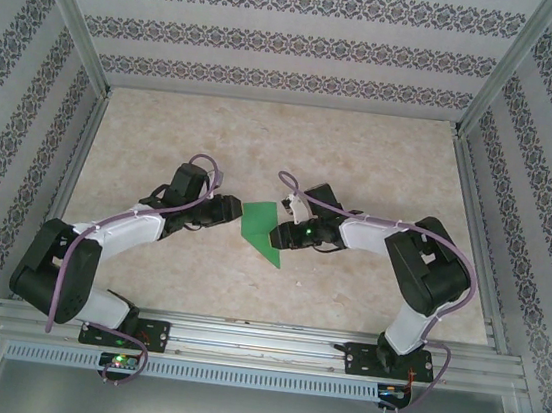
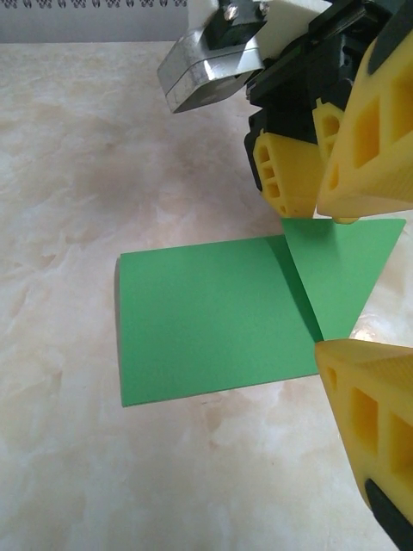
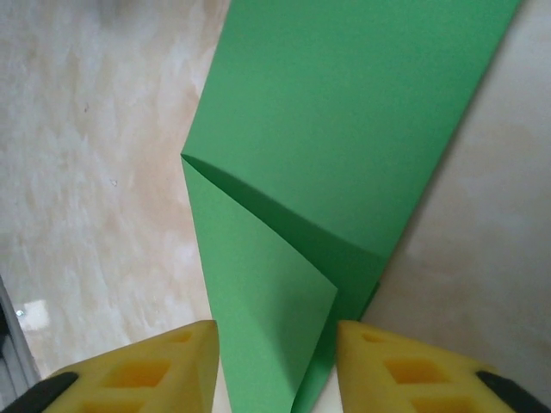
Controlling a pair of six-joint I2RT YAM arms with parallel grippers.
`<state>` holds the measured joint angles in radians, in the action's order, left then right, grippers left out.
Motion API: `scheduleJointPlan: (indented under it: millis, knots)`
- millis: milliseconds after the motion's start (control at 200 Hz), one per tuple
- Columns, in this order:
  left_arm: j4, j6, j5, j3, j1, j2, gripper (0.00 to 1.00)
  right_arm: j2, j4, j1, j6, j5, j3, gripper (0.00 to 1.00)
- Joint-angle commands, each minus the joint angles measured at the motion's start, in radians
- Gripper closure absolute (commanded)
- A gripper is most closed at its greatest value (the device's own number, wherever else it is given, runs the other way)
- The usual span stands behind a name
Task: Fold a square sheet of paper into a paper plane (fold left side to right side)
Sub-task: Fourth fold the wing at the center of the table.
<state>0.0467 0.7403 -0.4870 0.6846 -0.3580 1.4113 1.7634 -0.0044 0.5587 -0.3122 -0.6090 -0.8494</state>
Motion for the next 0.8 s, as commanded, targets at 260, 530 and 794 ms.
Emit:
scheduleJointPlan:
  millis: [260,530,794]
  knots:
    - [0.126,0.087,-0.071,-0.004,0.034,0.114,0.57,-0.072,0.067,-0.010,-0.023,-0.014,0.023,0.99]
    - [0.167,0.104,-0.123,0.035,0.034,0.201,0.57,-0.105,0.128,-0.022,-0.067,-0.031,0.069,1.00]
    - [0.202,0.110,-0.159,0.077,0.030,0.289,0.58,-0.122,0.176,-0.034,-0.102,-0.046,0.099,1.00]
